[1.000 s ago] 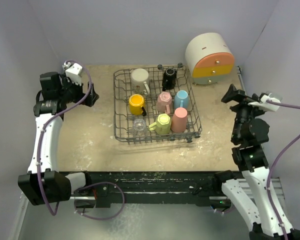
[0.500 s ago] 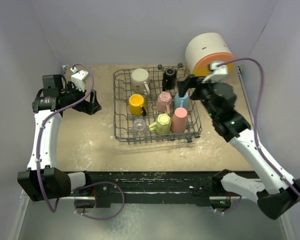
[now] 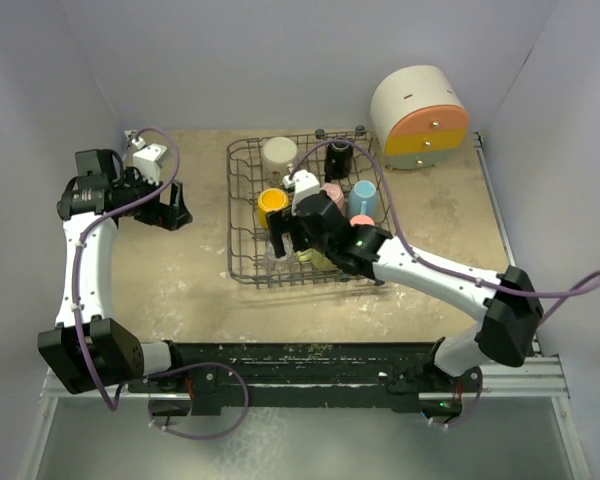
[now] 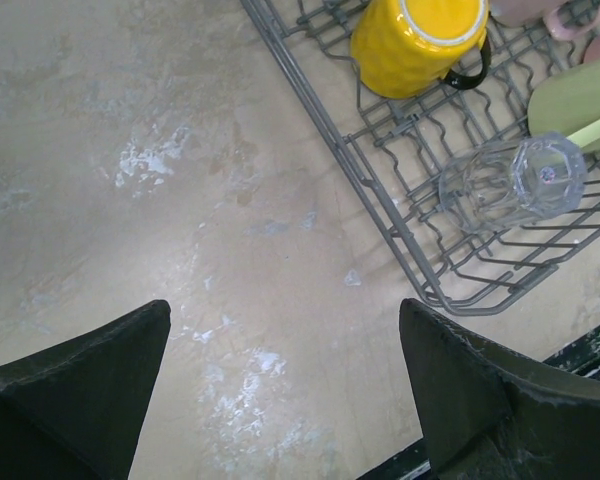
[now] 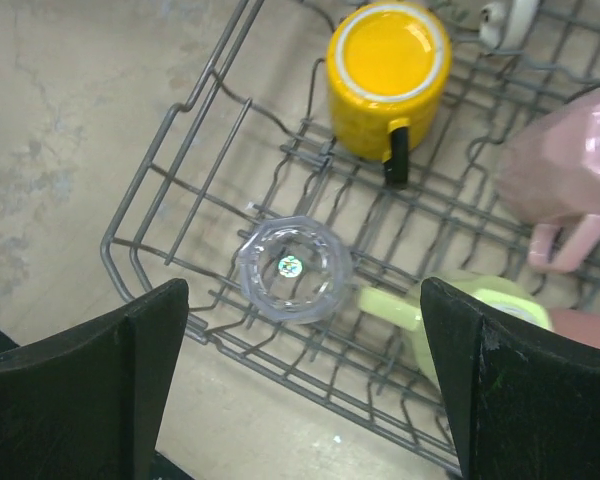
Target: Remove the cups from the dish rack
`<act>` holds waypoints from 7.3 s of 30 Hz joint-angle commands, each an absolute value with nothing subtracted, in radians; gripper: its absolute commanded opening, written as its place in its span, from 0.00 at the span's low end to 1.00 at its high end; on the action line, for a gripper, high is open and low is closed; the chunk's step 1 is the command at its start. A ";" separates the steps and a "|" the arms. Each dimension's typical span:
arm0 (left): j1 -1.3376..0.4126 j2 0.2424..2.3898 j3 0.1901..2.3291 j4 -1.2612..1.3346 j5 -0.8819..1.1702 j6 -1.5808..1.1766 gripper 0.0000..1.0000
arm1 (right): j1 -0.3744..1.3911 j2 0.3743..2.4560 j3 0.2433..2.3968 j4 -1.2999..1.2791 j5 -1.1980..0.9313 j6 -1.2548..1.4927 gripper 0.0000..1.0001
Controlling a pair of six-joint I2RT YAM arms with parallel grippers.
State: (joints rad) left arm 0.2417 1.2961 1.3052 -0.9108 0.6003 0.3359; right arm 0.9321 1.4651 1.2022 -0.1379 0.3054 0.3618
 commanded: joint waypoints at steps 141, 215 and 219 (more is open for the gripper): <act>0.145 2.065 2.153 -0.993 0.121 0.369 0.00 | 0.487 1.333 1.367 -0.475 -0.010 0.568 1.00; 0.327 1.734 1.912 -1.042 0.602 0.333 0.92 | 0.992 1.981 1.665 -0.717 0.395 -0.454 0.58; 0.328 1.730 1.925 -1.044 0.613 0.325 0.92 | 0.992 2.007 1.654 -0.756 0.371 -0.459 0.52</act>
State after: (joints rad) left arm 0.3302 1.7977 1.9045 -1.0454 0.5610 0.3107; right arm 0.9901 1.9965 1.6371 -0.6991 0.3828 -0.4122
